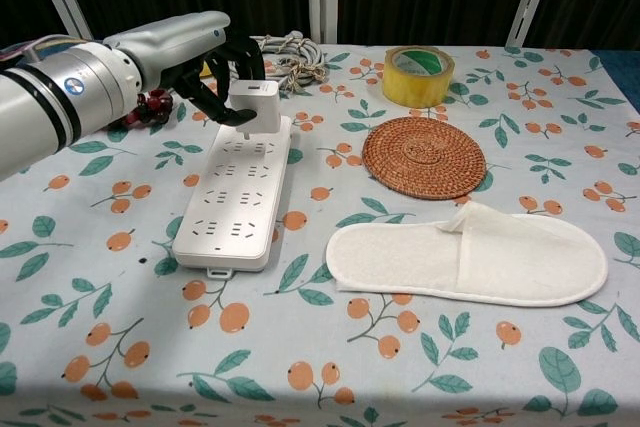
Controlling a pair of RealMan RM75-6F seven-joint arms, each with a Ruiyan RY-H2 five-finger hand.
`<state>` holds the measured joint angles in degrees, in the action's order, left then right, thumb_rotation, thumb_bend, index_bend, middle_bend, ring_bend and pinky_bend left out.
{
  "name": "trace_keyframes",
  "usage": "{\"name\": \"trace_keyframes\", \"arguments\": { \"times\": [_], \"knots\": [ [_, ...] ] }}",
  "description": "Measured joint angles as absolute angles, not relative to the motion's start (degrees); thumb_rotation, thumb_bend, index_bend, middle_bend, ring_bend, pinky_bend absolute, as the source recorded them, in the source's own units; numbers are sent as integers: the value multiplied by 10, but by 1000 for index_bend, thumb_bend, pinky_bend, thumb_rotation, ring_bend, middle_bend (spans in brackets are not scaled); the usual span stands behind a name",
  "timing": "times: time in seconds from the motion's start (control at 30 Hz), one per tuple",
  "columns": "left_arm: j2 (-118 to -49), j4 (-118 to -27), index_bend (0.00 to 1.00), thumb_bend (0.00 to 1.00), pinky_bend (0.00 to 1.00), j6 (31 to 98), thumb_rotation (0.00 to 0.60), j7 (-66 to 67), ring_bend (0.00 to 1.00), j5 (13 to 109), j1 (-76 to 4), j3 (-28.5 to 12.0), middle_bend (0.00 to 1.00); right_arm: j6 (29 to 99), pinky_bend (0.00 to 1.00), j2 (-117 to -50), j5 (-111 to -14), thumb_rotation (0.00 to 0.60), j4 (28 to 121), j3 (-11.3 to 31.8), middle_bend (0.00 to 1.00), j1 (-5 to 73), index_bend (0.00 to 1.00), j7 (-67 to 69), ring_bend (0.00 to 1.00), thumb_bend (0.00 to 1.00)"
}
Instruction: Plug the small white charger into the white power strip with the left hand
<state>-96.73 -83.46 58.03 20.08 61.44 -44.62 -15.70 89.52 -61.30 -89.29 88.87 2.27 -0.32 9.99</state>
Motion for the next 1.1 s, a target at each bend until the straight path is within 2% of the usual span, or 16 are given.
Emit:
{"name": "trace_keyframes", "arguments": {
  "times": [0.53,1.1],
  "knots": [
    [-991,-754,618,452,303,597,600,87,501,692,-430,-127,685,896,0,-615,-891,600,891,22,13,-4,0,96,0,89],
    [-997,-737,618,452,303,592,600,71,500,704,-428,-124,683,897,0,-615,-890,600,892,22,13,-6,0,93,0,89]
  ]
}}
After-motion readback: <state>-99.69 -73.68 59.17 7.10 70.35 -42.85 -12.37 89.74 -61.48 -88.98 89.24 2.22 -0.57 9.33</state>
